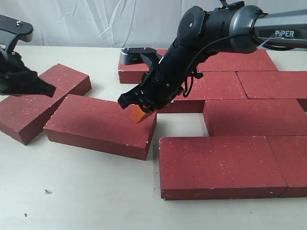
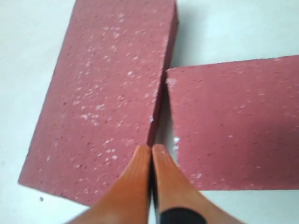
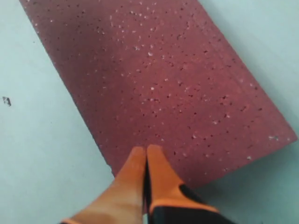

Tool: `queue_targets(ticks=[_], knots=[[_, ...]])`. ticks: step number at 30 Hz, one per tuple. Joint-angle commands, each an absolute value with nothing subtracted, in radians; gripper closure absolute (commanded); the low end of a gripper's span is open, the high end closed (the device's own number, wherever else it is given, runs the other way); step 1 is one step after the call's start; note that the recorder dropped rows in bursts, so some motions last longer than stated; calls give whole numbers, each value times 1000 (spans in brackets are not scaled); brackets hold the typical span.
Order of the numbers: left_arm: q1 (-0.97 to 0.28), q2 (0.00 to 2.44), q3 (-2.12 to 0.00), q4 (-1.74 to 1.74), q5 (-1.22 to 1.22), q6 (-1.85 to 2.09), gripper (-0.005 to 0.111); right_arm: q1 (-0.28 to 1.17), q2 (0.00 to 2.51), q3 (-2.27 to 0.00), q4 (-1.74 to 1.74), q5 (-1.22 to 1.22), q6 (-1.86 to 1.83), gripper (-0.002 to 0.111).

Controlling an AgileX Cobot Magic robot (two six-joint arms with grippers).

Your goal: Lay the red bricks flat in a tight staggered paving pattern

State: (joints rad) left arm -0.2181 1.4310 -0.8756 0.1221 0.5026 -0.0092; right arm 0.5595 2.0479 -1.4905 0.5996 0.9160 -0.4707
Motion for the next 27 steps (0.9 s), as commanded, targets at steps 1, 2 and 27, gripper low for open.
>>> queue_targets(ticks=[1,2,27], knots=[[-140,1505,-882,123,546,-22,107,558,2029,-1496,594,969,-479,109],[-127,1527,-882,115,548,-22,107,560,2027,-1496,594,987,-479,109],[-109,1833,-979,-157,515,142,107,757,2024,-1460,389,946,-402,109]])
